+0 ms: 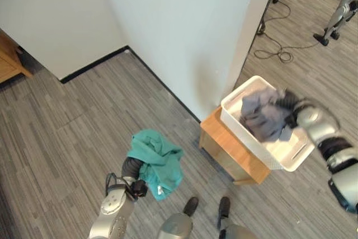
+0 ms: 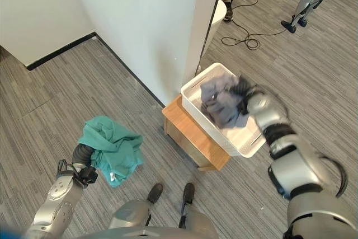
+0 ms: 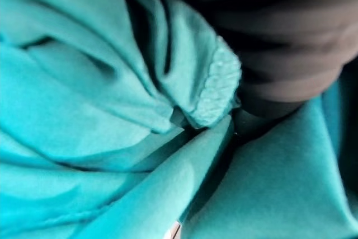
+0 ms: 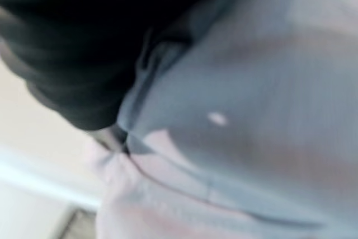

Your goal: Pick up bed clothes into laundry basket.

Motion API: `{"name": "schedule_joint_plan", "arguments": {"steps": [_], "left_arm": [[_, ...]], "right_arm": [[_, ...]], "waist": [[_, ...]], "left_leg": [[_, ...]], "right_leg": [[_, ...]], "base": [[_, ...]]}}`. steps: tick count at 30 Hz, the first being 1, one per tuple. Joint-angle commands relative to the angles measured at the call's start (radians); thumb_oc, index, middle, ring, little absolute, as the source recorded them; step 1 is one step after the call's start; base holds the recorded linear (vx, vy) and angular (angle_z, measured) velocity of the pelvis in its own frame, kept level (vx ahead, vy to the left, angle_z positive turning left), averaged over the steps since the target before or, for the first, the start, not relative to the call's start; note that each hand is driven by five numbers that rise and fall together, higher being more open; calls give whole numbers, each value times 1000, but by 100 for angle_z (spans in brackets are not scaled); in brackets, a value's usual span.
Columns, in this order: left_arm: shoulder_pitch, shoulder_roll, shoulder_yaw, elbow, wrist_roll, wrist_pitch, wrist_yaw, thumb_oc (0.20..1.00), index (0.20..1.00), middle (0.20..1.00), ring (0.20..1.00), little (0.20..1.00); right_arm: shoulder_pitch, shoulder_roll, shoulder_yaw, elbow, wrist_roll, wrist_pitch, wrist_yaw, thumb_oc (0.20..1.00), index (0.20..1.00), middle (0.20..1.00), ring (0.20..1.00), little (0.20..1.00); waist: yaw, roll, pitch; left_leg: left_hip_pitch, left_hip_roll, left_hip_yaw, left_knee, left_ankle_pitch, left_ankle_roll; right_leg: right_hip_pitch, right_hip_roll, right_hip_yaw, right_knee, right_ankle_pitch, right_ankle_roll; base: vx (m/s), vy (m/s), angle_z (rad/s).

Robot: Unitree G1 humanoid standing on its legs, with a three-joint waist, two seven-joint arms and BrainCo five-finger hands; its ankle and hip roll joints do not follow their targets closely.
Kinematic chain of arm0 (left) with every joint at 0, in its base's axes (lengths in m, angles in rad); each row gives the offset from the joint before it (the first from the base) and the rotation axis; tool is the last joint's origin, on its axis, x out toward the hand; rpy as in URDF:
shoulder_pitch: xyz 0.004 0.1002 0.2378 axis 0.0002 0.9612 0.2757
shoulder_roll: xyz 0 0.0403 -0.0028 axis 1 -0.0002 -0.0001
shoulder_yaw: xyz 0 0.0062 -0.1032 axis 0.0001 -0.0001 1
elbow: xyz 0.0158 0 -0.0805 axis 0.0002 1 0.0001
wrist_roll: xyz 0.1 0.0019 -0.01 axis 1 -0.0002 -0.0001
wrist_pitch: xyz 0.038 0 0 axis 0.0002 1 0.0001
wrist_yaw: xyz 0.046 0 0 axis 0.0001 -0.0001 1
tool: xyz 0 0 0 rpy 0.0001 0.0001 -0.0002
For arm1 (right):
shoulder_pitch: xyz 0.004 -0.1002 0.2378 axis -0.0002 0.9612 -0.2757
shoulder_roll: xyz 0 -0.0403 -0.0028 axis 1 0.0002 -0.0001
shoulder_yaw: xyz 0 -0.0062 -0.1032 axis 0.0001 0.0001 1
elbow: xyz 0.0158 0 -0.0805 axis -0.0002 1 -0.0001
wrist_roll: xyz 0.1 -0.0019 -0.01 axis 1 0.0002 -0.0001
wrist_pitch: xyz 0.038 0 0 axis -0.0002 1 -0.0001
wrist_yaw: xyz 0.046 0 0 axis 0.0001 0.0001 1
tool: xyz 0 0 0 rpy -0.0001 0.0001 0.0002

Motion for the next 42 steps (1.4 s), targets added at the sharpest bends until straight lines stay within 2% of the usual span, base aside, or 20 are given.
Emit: {"name": "schedule_joint_plan", "arguments": {"steps": [1, 5, 7, 8, 9, 14, 19, 20, 21, 22, 24, 26, 30, 31, 33, 36, 37, 38, 40, 42], "left_arm": [[-20, 33, 6, -58, -17, -49, -12, 200, 200, 200, 200, 200], [-20, 32, 15, -63, -16, -47, -15, 200, 200, 200, 200, 200], [-17, 28, 23, -57, -14, -47, -13, 200, 200, 200, 200, 200], [-13, 26, 26, -54, -10, -44, -14, 200, 200, 200, 200, 200], [-13, 26, 25, -54, -10, -44, -14, 200, 200, 200, 200, 200], [-28, 38, 38, -40, 3, -48, -13, 200, 200, 200, 200, 200], [-134, 127, 91, -57, 39, -74, 10, 200, 200, 200, 200, 200], [-176, 161, 105, -72, 41, -80, 19, 200, 200, 200, 200, 200], [-228, 198, 120, -80, 43, -92, 28, 200, 200, 200, 200, 200], [-231, 202, 115, -78, 42, -92, 28, 200, 200, 200, 200, 200], [-351, 296, 117, -103, 59, -114, 46, 200, 200, 200, 200, 200], [-411, 315, 106, -120, 11, -127, 43, 200, 200, 200, 200, 200], [-547, 351, 26, -137, -65, -125, 32, 200, 200, 200, 200, 200], [-616, 369, -24, -125, -96, -121, 34, 200, 200, 200, 200, 200], [-681, 396, -63, -91, -64, -118, 46, 200, 200, 200, 200, 200], [-719, 417, -77, -29, -28, -119, 63, 200, 200, 200, 200, 200], [-748, 378, -90, 65, -91, -119, 60, 200, 200, 200, 200, 200], [-763, 362, -100, 110, -112, -118, 51, 200, 200, 200, 200, 200], [-778, 346, -109, 162, -123, -116, 55, 200, 200, 200, 200, 200], [-816, 313, -140, 296, -166, -88, 39, 200, 200, 200, 200, 200]], "right_arm": [[-85, -82, 69, 10, -67, 3, 45, 1000, 1000, 1000, 1000, 1000], [-44, -75, 42, 27, -94, 9, 42, 1000, 1000, 1000, 1000, 1000], [-17, -121, 13, -27, -94, 12, 42, 1000, 1000, 1000, 1000, 1000], [-19, -173, -2, -97, -100, 16, 41, 1000, 1000, 1000, 1000, 1000], [-17, -175, -3, -100, -101, 17, 41, 1000, 1000, 1000, 1000, 1000], [-6, -323, -66, -231, -92, 7, 18, 1000, 1000, 1000, 1000, 1000], [35, -455, -190, -455, -15, -25, -12, 1000, 1000, 1000, 1000, 1000], [81, -464, -257, -541, 23, -33, -21, 1000, 1000, 1000, 1000, 1000], [122, -455, -309, -606, 76, -57, -25, 1000, 1000, 1000, 1000, 1000], [136, -455, -323, -614, 75, -54, -24, 1000, 1000, 1000, 1000, 1000], [259, -419, -455, -790, 185, -91, -9, 1000, 1000, 1000, 1000, 1000], [357, -377, -550, -914, 227, -112, 2, 1000, 1000, 1000, 1000, 1000], [541, -269, -705, -1089, 276, -135, -14, 1000, 1000, 1000, 1000, 1000], [605, -209, -754, -1154, 333, -140, -12, 1000, 1000, 1000, 1000, 1000], [657, -159, -771, -1187, 391, -155, 6, 1000, 1000, 1000, 1000, 1000], [717, -176, -778, -1189, 351, -143, 36, 1000, 1000, 1000, 1000, 1000], [778, -229, -805, -1215, 273, -114, 56, 1000, 1000, 1000, 1000, 1000], [792, -241, -815, -1227, 269, -111, 61, 1000, 1000, 1000, 1000, 1000], [804, -238, -802, -1230, 285, -112, 71, 1000, 1000, 1000, 1000, 1000], [858, -253, -775, -1252, 372, -100, 146, 1000, 1000, 1000, 1000, 1000]], "waist": [[4, -5, -45], [-3, 2, -50], [-21, 5, -63], [-35, 5, -74], [-34, 6, -73], [-71, 11, -106], [-119, 31, -139], [-128, 34, -145], [-144, 42, -152], [-140, 39, -153], [-175, 57, -171], [-196, 66, -181], [-238, 81, -194], [-255, 84, -200], [-274, 88, -206], [-294, 88, -211], [-326, 89, -217], [-335, 92, -219], [-347, 94, -220], [-381, 93, -221]], "left_leg": [[-52, 10, 7, -29, 86, -26], [-42, 13, 11, -31, 80, -26], [-22, 18, 24, -37, 72, -25], [-12, 21, 35, -38, 67, -26], [-11, 21, 36, -38, 67, -26], [16, 27, 59, -38, 55, -27], [35, 30, 83, -38, 47, -32], [39, 31, 89, -38, 45, -33], [36, 29, 94, -38, 57, -36], [35, 29, 94, -38, 57, -36], [42, 30, 107, -38, 54, -40], [44, 29, 114, -38, 53, -41], [52, 29, 128, -38, 50, -42], [53, 29, 139, -38, 49, -42], [55, 30, 153, -38, 46, -44], [57, 31, 163, -38, 45, -45], [63, 35, 180, -38, 31, -45], [65, 36, 188, -38, 28, -45], [65, 38, 195, -38, 27, -45], [64, 42, 213, -38, 26, -46]], "right_leg": [[32, 5, -11, 17, -27, 18], [41, 7, -4, 15, -31, 20], [48, 8, 10, 14, -34, 24], [54, 7, 18, 14, -35, 27], [54, 7, 18, 14, -35, 27], [75, 5, 33, 14, -40, 32], [88, 2, 46, 14, -43, 34], [92, 1, 49, 14, -44, 34], [86, 0, 54, 14, -35, 36], [86, 0, 53, 14, -35, 36], [88, -2, 62, 14, -37, 38], [90, -2, 67, 15, -39, 40], [91, -1, 81, 18, -38, 42], [90, 0, 92, 19, -36, 44], [88, 3, 104, 19, -34, 47], [87, 4, 114, 18, -32, 50], [89, 8, 130, 17, -39, 51], [87, 10, 138, 18, -39, 50], [85, 12, 146, 18, -36, 50], [75, 18, 168, 18, -30, 51]], "base": [[36, 1, -5], [23, 10, -3], [54, 35, -8], [41, 24, -14], [42, 11, -19], [40, 5, -17], [24, 0, -6], [-8, -6, -6], [-19, -6, -6], [-16, -7, -11], [22, -15, -15], [15, -20, -8], [5, -7, -9], [11, -17, -22], [15, -9, -15], [21, 2, -27], [52, 13, -15], [51, 24, -2], [9, 13, -16], [9, 5, -28]]}}
